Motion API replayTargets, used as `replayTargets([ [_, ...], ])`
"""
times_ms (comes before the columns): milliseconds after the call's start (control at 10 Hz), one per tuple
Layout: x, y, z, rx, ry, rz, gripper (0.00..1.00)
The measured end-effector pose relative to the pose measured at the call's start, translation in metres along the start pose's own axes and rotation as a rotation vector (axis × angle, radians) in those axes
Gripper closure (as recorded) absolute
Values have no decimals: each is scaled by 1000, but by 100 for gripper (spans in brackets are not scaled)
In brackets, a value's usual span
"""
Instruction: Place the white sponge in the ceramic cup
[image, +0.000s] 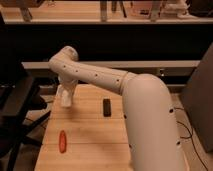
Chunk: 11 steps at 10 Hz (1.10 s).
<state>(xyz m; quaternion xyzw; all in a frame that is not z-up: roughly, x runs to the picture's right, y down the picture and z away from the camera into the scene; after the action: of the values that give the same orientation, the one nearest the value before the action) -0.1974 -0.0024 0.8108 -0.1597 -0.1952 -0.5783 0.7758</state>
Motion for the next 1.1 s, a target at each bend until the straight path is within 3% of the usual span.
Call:
replayTargets([
  [100, -1, -2, 1, 1, 1, -4, 90],
  [300, -2, -6, 2, 2, 4, -10, 87],
  [500, -2, -7, 4, 3, 9, -14, 73],
  [900, -2, -8, 6, 5, 17, -20, 33],
  [1100, -2, -9, 8, 6, 21, -24, 20],
])
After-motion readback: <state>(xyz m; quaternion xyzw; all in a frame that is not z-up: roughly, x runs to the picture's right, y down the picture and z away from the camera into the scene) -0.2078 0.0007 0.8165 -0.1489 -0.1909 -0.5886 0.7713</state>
